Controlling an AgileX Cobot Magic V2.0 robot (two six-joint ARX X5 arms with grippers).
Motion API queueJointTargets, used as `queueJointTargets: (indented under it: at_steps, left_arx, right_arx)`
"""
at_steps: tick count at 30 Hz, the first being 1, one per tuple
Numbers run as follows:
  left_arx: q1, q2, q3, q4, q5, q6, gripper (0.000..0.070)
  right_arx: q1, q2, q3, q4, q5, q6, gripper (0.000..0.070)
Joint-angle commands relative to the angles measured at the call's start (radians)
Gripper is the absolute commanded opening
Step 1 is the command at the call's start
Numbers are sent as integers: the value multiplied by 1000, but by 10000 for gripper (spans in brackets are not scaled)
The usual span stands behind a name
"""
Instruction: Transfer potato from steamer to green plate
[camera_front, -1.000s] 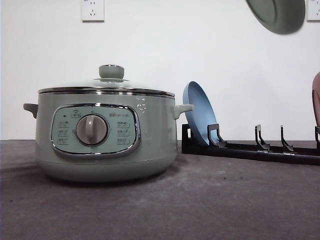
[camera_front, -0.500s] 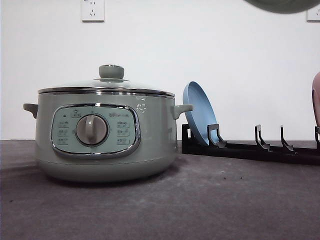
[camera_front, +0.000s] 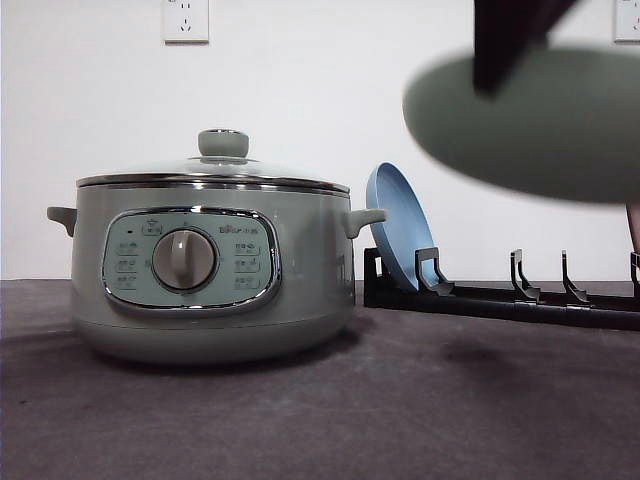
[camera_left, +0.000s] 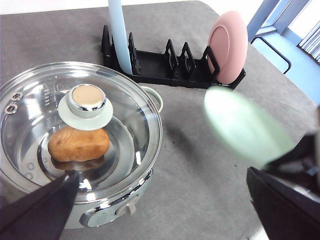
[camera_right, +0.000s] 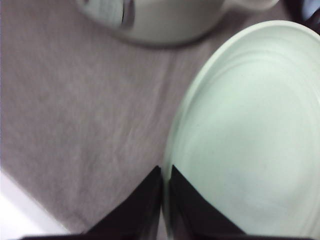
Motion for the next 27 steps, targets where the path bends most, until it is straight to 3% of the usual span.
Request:
queueJointTargets:
  at_steps: [1, 12, 27]
  left_arx:
    - [-5, 8, 24, 14, 3, 10, 700]
    - [-5, 8, 24, 14, 3, 9, 700]
    - [-5, 8, 24, 11, 3, 9, 700]
  right_arx:
    - [23, 19, -22, 44, 15, 42, 2]
    - [49, 123, -187, 201, 18, 90, 2]
    - [53, 228, -214, 274, 13, 82, 24]
